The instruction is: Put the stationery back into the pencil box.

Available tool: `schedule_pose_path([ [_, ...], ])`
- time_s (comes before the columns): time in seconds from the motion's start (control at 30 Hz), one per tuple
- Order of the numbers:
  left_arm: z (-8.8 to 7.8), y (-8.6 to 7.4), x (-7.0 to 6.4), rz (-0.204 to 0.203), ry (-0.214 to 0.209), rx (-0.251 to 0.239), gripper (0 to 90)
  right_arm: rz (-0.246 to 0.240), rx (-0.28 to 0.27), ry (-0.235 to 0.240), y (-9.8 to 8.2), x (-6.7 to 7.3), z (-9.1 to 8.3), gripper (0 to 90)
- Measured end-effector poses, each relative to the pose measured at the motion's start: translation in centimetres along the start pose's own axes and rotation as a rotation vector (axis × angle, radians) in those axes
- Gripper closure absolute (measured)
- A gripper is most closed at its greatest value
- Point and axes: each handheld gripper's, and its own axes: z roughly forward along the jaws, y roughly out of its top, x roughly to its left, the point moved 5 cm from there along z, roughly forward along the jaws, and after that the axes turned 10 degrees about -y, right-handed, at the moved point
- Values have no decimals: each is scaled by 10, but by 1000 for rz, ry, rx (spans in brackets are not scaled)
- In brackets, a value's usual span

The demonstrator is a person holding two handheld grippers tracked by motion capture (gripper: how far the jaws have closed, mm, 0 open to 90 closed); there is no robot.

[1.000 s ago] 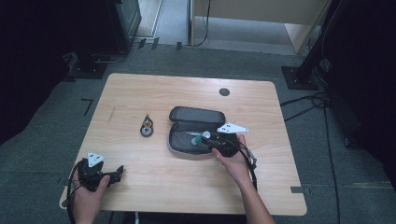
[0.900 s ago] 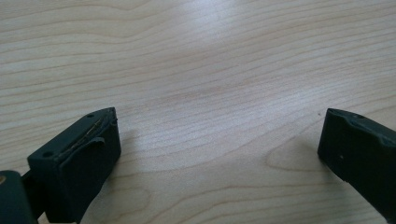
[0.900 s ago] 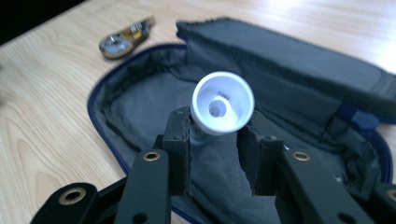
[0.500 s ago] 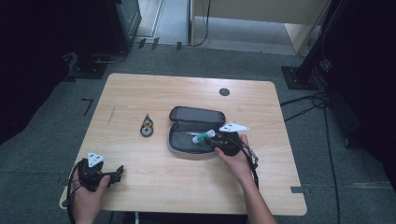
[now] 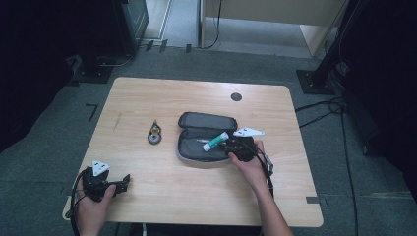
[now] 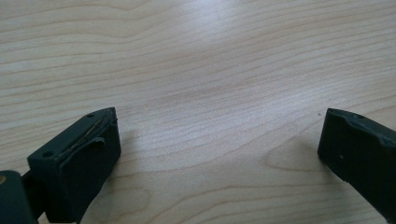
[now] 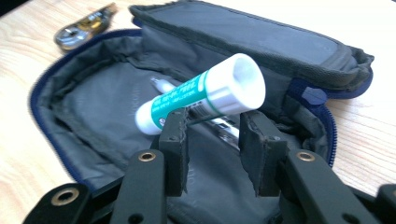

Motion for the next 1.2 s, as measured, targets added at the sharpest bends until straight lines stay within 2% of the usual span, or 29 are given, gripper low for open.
schedule_pose_path([
  [0.17, 0, 0, 0, 0, -1, 0, 0, -2, 40, -21, -1, 0, 11, 622],
  [0.37, 0, 0, 0, 0, 0, 0, 0, -10, 44, -35, -1, 3, 11, 618],
  [0.53, 0, 0, 0, 0, -1, 0, 0, -10, -8, -30, 6, 5, -2, 616],
  [0.77, 0, 0, 0, -1, 0, -1, 0, 2, -33, -24, 7, 1, -15, 565],
  [0.83, 0, 0, 0, -1, -1, -1, 0, 14, -77, -20, 6, -3, -27, 445],
  [0.87, 0, 0, 0, -1, -1, -1, 0, 14, -77, -20, 6, -3, -27, 445],
  [0.9, 0, 0, 0, -2, 0, -2, 0, 20, -104, -29, 5, -7, -36, 321],
  [0.93, 0, 0, 0, -2, 0, -2, 0, 28, -111, -34, 3, -9, -40, 263],
  [0.97, 0, 0, 0, -2, 0, -2, 0, 28, -111, -34, 3, -9, -40, 263],
  [1.0, 0, 0, 0, -2, 0, -2, 0, 35, -113, -39, 1, -12, -44, 211],
  [1.03, 0, 0, 0, -1, 0, -1, 0, 37, -120, -55, -1, -15, -47, 136],
  [1.07, 0, 0, 0, -2, 1, -2, 0, 52, -115, -99, -6, -23, -54, 57],
  [1.1, 0, 0, 0, -2, 1, -2, 0, 67, -111, -114, -8, -27, -57, 0],
  [1.13, 0, 0, 0, -4, 2, -2, 0, 67, -111, -114, -8, -27, -57, 0],
  [1.2, 0, 0, 1, -10, 7, -2, 0, 83, -107, -132, -14, -36, -64, 0],
])
